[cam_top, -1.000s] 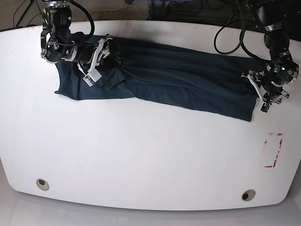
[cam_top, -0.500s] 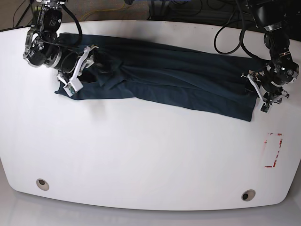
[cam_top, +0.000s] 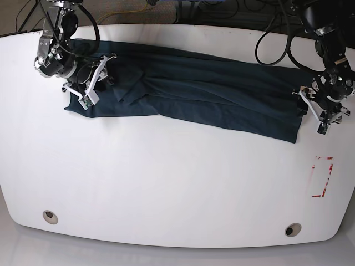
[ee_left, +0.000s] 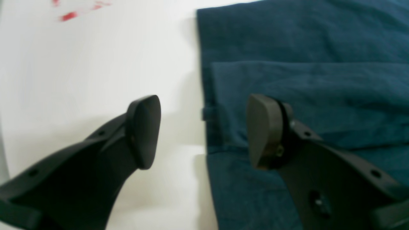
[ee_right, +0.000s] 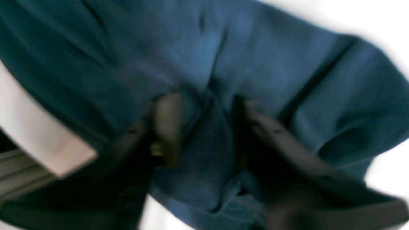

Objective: Layout the t-shirt on the table in an organized manner, then fold the t-shirt properly
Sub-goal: 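Pull the shirt ends apart with both grippers to flatten the strip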

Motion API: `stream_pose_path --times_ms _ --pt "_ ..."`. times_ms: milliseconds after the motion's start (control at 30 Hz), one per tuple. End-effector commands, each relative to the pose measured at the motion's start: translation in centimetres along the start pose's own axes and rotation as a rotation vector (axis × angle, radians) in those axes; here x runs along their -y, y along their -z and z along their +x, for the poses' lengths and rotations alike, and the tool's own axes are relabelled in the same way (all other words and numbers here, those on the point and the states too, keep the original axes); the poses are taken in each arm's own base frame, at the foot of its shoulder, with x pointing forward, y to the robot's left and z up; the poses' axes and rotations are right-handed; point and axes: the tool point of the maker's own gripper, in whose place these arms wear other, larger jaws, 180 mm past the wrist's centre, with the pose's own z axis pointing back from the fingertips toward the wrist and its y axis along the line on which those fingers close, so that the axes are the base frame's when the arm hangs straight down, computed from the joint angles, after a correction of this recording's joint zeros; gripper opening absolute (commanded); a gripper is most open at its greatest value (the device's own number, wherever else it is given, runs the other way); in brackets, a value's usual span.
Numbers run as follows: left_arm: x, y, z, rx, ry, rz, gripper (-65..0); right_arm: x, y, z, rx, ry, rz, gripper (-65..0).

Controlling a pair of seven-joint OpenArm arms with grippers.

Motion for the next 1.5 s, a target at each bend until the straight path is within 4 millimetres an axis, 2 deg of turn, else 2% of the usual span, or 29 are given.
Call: stream_pose_path --times_ms 0,67,133,300,533,733,933,1233,1367,1467 --pt "-1.4 -0.9 1.8 0.076 -0.022 0.026 -25.8 1.0 0.3 0.5 0.012 -0.004 -0.016 -51.8" --pt "-2.1 -1.4 1.9 0.095 -0.057 0.036 -25.8 1.1 1.3 -0.4 -0.012 0.011 -0.009 -54.4" --pt "-2.8 -1.8 1.8 0.111 -0.086 0.051 -25.8 1.3 2.1 -1.2 -0.027 0.029 -0.006 -53.7" --pt "-4.7 -3.0 1.7 0.153 -0.157 0.088 -25.6 1.6 4.2 -1.9 -0.031 0.060 0.016 -53.1" --pt "-5.2 -3.6 1.8 0.197 -0.230 0.074 -25.4 2.6 6.3 -2.2 -0.034 0.098 0.027 -53.1" --pt "-4.5 -3.1 0.3 0.128 -0.272 0.026 -25.3 3.7 6.7 -1.4 -0.031 0.084 -0.001 -53.1" --pt "-5.3 -3.1 -2.0 0.116 -0.402 0.010 -25.1 3.9 6.6 -1.1 -0.032 0.074 -0.008 -53.1" --pt "-6.2 -2.6 -6.0 0.058 -0.538 0.009 -12.4 3.9 6.7 -1.2 -0.034 0.074 -0.008 -53.3" --pt "-5.7 -1.8 -7.0 0.021 -0.551 -0.021 -11.8 3.9 6.7 -1.2 -0.034 0.076 -0.007 -53.3" --pt "-5.3 -1.2 -6.6 0.026 -0.560 -0.047 -11.9 3.8 6.7 -1.3 -0.036 0.076 -0.006 -53.3"
